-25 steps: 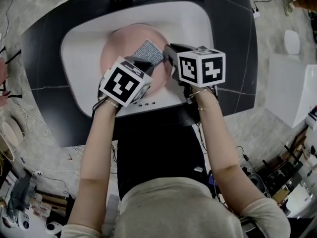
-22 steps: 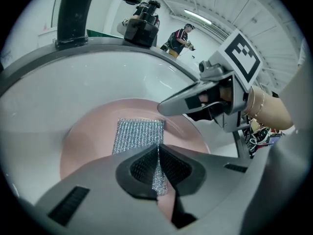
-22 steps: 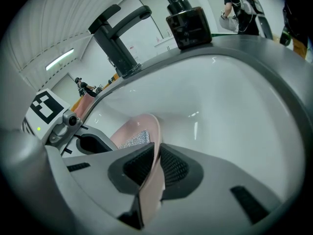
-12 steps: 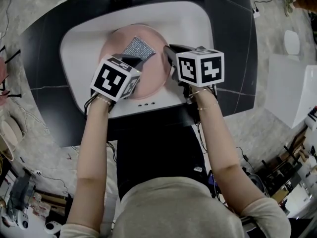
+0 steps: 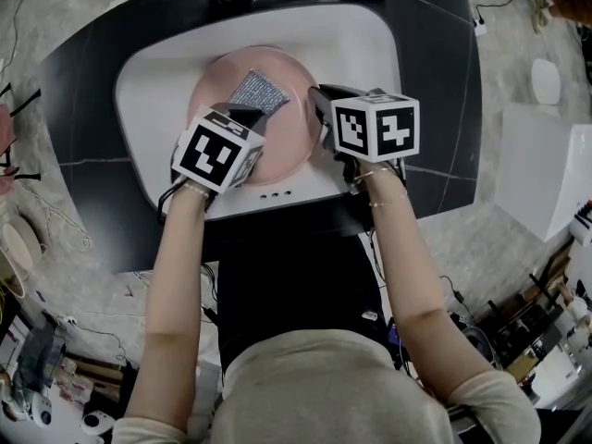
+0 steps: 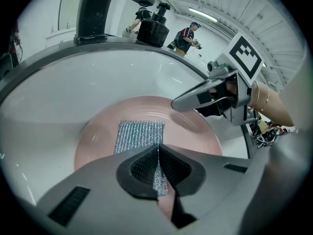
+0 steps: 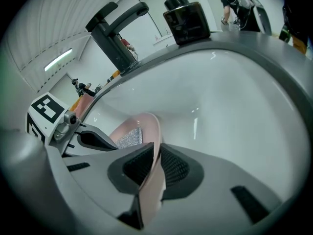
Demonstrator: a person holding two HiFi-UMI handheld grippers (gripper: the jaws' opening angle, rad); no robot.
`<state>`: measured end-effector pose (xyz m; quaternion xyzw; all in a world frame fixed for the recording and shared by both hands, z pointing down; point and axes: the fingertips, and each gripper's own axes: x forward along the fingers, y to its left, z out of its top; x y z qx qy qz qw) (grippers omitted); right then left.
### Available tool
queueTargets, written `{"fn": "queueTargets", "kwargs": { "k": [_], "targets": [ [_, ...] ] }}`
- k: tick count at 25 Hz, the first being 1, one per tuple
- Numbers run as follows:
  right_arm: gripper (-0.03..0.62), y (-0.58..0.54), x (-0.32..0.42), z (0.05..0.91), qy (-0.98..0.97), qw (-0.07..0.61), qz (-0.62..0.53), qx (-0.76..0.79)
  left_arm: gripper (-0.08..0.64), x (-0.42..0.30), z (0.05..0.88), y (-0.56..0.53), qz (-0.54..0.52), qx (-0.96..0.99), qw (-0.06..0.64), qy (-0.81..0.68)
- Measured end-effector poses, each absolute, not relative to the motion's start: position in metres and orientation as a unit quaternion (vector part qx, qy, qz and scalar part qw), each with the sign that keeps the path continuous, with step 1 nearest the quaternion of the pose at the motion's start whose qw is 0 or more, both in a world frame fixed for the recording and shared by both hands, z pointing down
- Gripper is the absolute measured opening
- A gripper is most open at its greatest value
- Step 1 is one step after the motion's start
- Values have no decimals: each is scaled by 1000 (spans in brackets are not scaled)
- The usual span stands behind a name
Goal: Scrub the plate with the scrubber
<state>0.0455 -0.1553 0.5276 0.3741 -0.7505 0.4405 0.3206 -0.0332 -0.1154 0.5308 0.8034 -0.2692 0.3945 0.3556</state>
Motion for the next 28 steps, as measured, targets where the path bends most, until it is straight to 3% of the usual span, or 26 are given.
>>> {"fn": "queueTargets", "kwargs": {
  "k": [8, 15, 28],
  "targets": [
    [64, -152, 48, 537, -745, 370, 414, 370, 25, -40, 525, -113, 391, 804, 337, -295],
    [127, -149, 50, 544, -735, 393, 415, 366, 25, -45, 509, -113, 390, 808, 318, -306],
    [140, -162, 27, 467, -785, 317, 376, 376, 25, -67, 433, -118, 335, 815, 295, -368]
  ]
}}
